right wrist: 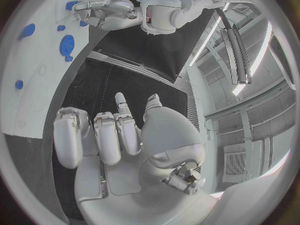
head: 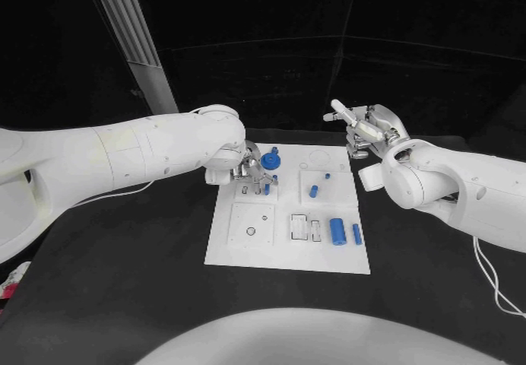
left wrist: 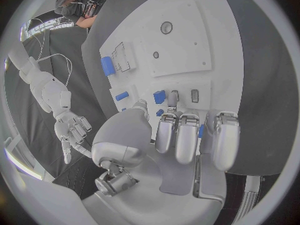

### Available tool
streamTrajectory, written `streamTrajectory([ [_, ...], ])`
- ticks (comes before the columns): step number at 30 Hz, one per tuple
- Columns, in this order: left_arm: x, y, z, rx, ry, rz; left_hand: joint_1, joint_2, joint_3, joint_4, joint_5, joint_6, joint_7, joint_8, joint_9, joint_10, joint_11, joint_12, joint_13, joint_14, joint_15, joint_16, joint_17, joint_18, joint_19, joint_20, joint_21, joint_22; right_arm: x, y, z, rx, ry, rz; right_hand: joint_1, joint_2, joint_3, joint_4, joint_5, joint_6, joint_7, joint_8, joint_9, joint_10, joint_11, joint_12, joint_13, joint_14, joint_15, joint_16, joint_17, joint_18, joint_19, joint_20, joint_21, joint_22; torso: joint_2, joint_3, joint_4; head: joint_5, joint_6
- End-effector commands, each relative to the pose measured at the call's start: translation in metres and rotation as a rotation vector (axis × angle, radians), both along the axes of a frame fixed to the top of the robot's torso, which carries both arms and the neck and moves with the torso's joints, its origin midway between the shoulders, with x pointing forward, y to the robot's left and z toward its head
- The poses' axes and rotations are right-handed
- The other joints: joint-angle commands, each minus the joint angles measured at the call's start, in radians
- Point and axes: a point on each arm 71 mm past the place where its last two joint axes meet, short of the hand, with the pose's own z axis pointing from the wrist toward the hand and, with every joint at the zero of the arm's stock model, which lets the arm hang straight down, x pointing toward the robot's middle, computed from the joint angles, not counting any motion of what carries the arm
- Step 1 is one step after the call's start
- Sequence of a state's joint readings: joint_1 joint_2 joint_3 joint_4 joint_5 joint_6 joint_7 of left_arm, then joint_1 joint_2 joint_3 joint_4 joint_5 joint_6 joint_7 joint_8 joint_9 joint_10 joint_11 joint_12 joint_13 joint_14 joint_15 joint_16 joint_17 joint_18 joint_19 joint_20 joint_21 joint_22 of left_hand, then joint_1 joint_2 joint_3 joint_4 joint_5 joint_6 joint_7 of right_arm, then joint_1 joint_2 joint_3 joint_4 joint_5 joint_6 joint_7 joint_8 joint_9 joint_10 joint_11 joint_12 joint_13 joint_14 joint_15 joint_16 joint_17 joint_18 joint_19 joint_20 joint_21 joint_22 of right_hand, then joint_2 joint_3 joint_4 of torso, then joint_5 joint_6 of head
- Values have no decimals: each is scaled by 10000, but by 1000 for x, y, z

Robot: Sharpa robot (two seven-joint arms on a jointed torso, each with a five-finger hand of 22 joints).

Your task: Assemble the parts on the task board

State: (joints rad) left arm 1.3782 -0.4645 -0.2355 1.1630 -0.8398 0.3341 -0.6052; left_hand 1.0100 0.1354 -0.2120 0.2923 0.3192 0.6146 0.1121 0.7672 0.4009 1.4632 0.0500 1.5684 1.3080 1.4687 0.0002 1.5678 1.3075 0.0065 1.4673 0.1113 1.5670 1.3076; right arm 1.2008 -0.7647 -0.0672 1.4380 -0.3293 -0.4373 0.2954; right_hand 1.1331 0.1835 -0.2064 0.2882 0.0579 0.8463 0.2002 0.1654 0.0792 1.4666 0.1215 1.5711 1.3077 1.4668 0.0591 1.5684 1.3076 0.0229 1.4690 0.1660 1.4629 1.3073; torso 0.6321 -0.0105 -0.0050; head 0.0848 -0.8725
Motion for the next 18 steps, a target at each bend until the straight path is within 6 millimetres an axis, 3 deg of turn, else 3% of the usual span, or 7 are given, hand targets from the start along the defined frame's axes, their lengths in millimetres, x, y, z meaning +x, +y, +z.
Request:
streamTrajectory([
  [1, 0, -2, 0, 50, 48, -162, 199, 2, -12, -20, 116, 93, -26, -104, 47, 1076, -70, 24, 2627, 1021, -75, 30, 2633, -65, 1035, -50, 38, 2632, 0, 1, 1, 25, -20, 93, 70, 80, -78, -1, -41, -27, -16, 48, 18, 1042, 37, -3, 2631, 1040, 39, 24, 2632, 86, 238, 45, -41, 2094, -2, -7, 6, 5, -2],
  [6, 1, -3, -1, 79, 64, -149, 360, 27, -4, -13, 265, 131, -30, -171, 108, 1076, -74, 24, 2627, 1021, -78, 30, 2633, -65, 1035, -52, 38, 2632, 0, 2, 1, 24, -2, 104, 70, 80, -78, -1, -41, -27, -16, 48, 18, 1042, 37, -3, 2631, 1040, 39, 24, 2632, 86, 238, 45, -41, 2094, 3, -2, 6, 8, -2],
  [10, 1, -4, -2, 130, 96, -141, 680, -4, 16, -11, 981, 177, -41, -318, 223, 1076, -86, 24, 2627, 1021, -88, 30, 2633, -65, 1035, -60, 38, 2632, 0, 2, 0, 22, 16, 114, 70, 80, -78, -1, -41, -27, -16, 48, 18, 1042, 37, -3, 2631, 1040, 39, 24, 2632, 86, 238, 45, -41, 2094, -1, -8, 17, 15, -2],
  [18, 2, -3, -3, 184, 122, -125, 691, -5, 15, -11, 1001, 180, -40, -326, 230, 1076, -87, 24, 2627, 1021, -88, 30, 2633, -65, 1035, -60, 38, 2632, 0, 2, 0, 19, 32, 119, 70, 80, -78, -1, -41, -27, -16, 48, 18, 1042, 37, -3, 2631, 1040, 39, 24, 2632, 86, 238, 45, -41, 2094, 2, -3, 18, 12, -2],
])
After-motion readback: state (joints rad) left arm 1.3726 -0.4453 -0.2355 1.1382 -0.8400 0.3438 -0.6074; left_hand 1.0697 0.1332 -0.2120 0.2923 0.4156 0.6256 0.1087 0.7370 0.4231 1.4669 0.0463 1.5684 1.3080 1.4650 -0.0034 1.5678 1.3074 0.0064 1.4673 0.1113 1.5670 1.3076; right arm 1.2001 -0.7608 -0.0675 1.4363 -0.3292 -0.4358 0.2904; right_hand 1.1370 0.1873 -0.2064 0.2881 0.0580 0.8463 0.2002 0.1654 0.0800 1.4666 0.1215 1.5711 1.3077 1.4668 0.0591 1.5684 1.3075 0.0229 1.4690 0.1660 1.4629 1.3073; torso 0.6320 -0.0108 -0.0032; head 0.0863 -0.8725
